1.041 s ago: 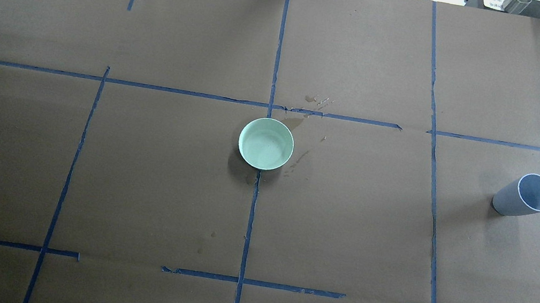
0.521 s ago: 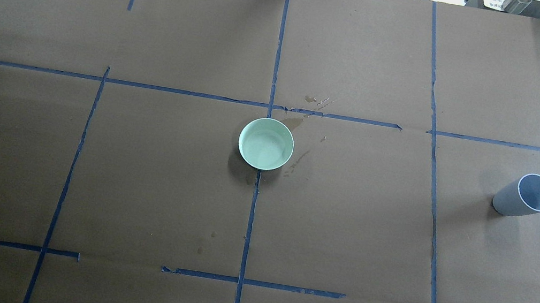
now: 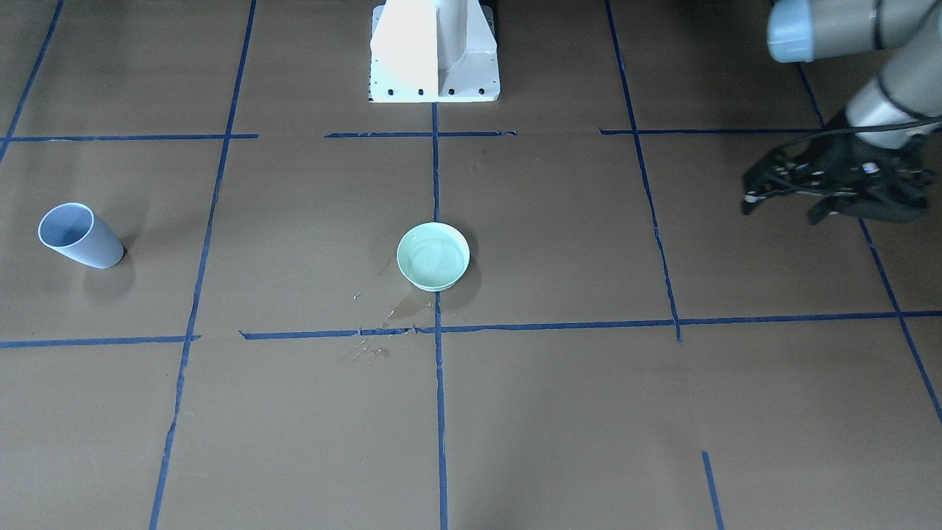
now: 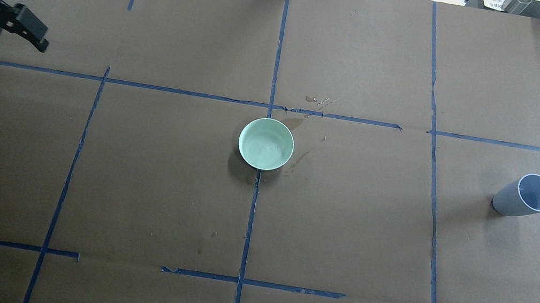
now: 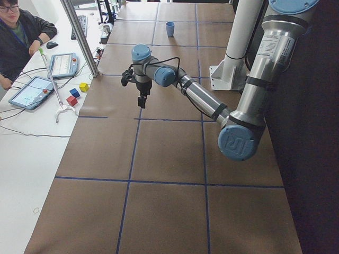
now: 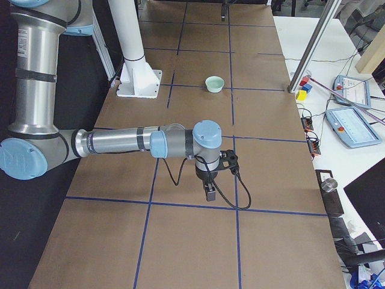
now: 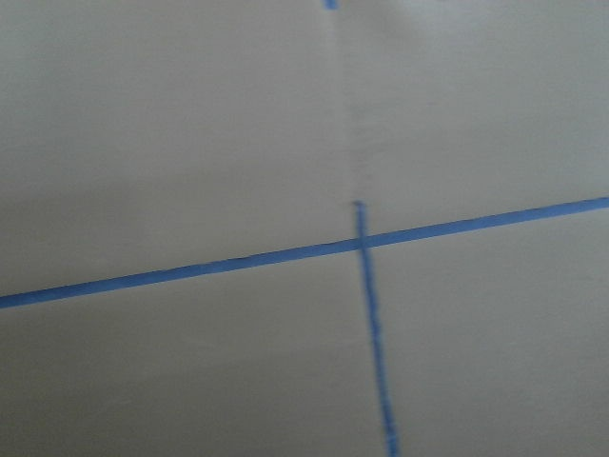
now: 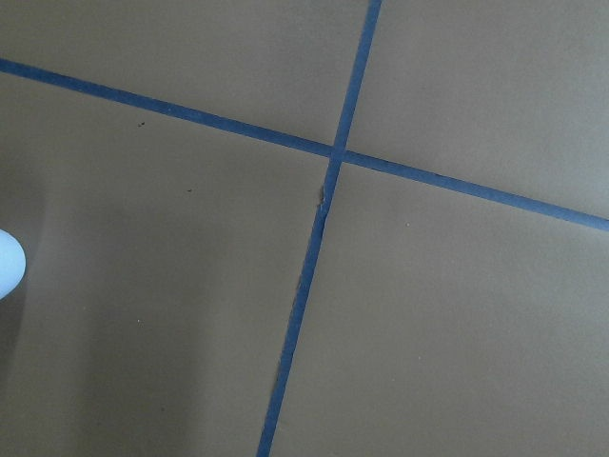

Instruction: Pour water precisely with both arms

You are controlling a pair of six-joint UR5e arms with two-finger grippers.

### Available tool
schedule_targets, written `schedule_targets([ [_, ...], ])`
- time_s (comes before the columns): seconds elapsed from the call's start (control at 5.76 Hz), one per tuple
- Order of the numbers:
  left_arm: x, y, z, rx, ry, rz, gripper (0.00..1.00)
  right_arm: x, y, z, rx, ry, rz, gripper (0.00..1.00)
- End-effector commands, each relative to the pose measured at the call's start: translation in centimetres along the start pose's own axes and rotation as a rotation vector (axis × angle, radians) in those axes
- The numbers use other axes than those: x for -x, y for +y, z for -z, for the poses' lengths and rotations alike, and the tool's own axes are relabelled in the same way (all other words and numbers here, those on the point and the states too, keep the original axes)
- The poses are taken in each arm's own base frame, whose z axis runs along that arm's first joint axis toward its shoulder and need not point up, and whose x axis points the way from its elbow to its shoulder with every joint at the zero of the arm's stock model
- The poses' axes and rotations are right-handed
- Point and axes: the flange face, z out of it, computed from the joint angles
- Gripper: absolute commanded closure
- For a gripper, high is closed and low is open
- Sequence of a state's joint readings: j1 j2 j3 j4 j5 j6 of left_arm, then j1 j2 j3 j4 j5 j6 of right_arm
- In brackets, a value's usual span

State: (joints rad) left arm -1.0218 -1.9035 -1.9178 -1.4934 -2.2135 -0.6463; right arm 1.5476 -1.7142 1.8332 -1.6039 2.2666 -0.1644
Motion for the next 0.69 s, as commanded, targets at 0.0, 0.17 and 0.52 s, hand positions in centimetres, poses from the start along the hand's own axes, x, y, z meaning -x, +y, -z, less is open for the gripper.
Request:
schedule_targets([
  [0.0,-13.8,2.2,-4.2,-0.012,0.004,0.169,0.00,0.1,-0.1,0.1,-0.005,-0.015,-0.004,0.00],
  [0.17,-20.1,2.9,-5.8,0.000,0.023,0.229,0.00,0.1,-0.1,0.1,-0.004,-0.015,-0.006,0.00],
  [0.52,-28.8,1.7,-10.7,-0.042,0.024,0.331,0.00,0.1,-0.3,0.1,-0.006,-0.014,-0.006,0.00],
])
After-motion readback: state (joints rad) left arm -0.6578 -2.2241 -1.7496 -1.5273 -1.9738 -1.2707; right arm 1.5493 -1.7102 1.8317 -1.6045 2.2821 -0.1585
